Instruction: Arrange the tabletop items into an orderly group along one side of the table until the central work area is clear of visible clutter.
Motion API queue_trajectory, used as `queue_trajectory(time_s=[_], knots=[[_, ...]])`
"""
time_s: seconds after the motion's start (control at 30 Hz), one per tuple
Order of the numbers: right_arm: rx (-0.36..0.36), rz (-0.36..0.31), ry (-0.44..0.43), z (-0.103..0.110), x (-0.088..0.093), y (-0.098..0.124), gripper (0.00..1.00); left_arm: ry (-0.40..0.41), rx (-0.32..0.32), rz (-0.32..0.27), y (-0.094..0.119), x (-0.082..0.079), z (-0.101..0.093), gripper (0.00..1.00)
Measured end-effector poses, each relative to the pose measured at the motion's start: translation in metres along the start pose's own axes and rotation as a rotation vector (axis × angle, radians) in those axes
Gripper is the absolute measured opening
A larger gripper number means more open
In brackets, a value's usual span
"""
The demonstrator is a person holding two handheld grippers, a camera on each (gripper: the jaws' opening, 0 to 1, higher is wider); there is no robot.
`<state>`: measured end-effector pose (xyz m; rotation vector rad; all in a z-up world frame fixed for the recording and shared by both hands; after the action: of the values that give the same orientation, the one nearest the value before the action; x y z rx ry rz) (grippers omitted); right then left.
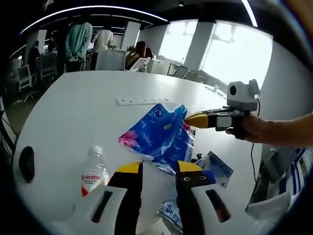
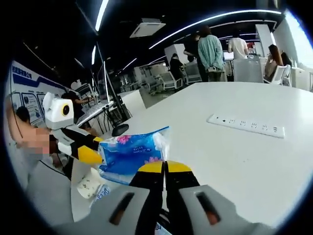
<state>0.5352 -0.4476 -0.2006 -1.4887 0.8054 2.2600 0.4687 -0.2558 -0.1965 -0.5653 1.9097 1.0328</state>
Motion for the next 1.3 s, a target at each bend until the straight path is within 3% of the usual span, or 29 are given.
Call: queue_trajectory(time_s=[0.43, 1.3], knots=[[0.052, -0.029, -0.010, -0.003, -0.001, 0.028, 0.00, -0.025, 0.041, 0.004, -0.005, -0.007, -0.009, 0.00], [0.112, -0.068, -0.027, 0.013, -0.007, 0.064, 0.00, -0.075, 0.112, -0.021, 0.002, -0.029, -0.032, 0.00]])
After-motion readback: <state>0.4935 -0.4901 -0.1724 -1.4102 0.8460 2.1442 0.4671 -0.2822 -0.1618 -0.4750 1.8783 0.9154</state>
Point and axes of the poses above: the point that each gripper's makers call its tool centre point, and the gripper's own axes: y roughly backward along the fingers, z roughly to its left, x roughly out of its underside, the point moved 7 cm from there along y, roughly backward along the fingers, and after that the axes turned 6 degrees about -z, right-handed, at the moved point
